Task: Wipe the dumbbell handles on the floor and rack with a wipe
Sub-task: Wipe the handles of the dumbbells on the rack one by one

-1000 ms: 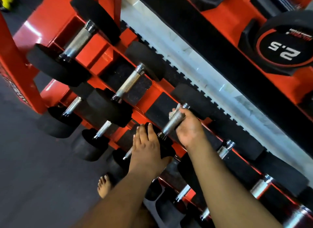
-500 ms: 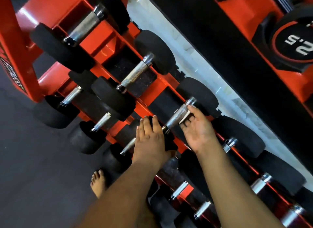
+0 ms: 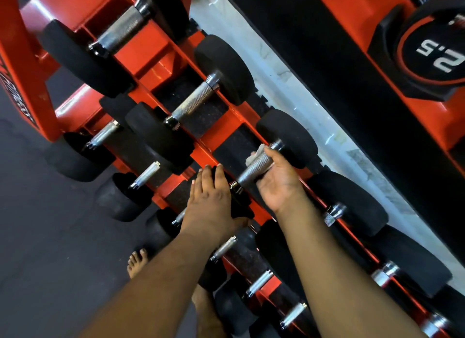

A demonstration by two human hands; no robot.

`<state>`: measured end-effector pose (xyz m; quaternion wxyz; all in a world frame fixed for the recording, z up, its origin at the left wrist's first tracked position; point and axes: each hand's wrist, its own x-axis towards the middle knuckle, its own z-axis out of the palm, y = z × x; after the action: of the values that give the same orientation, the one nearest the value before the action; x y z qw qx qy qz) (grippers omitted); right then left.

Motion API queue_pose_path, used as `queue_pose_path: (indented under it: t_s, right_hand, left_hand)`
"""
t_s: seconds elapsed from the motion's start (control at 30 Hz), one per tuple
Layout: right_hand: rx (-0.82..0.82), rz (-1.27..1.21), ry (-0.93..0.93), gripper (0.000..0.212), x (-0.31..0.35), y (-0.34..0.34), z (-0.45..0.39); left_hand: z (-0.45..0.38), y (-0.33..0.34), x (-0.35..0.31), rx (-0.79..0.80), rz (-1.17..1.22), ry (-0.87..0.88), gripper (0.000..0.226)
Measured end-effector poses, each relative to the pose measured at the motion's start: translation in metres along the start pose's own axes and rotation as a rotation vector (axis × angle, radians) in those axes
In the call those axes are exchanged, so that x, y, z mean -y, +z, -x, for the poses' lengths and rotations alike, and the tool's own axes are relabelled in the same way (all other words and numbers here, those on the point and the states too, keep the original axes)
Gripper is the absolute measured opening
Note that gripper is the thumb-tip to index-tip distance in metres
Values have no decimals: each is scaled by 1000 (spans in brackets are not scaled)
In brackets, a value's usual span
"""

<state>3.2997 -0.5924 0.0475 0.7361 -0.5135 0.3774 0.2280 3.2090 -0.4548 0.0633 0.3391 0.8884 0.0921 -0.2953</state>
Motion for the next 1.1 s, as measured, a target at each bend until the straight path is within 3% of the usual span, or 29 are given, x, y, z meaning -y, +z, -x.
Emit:
queue_pose_path:
  t_s: [0.2, 0.33, 0.43, 0.53, 0.63, 0.77, 0.87, 0.9, 1.0, 1.1]
  right_hand:
    - [1, -55, 40, 38, -4, -24, 11]
    - [14, 61, 74, 14, 0, -2, 4]
    - [13, 37, 82, 17, -4, -6, 6]
    - [7, -50, 62, 35, -12, -23, 9]
    - [11, 4, 85, 16, -12, -7, 6]
    - [61, 49, 133, 18, -18, -1, 7]
    - [67, 13, 114, 51, -19, -24, 5]
    - [52, -19, 114, 53, -16, -26, 4]
    - [80, 34, 82, 17, -15, -13, -2]
    - [127, 178, 185, 19, -26, -4, 2]
  left_hand:
    - [-1, 1, 0, -12, 6, -15, 136]
    - [-1, 0, -1, -3, 19, -22, 134]
    - [0, -1, -1, -3, 23, -22, 133]
    - [-1, 0, 0, -1, 14, -22, 134]
    - [-1, 0, -1, -9, 12, -19, 134]
    - [-1, 1, 1, -19, 9, -16, 135]
    - [-2, 3, 3, -19, 1, -8, 136]
    - [-3, 3, 3, -20, -2, -7, 136]
    - [-3, 4, 3, -19, 5, -3, 136]
    - [-2, 2, 3, -22, 5, 3, 136]
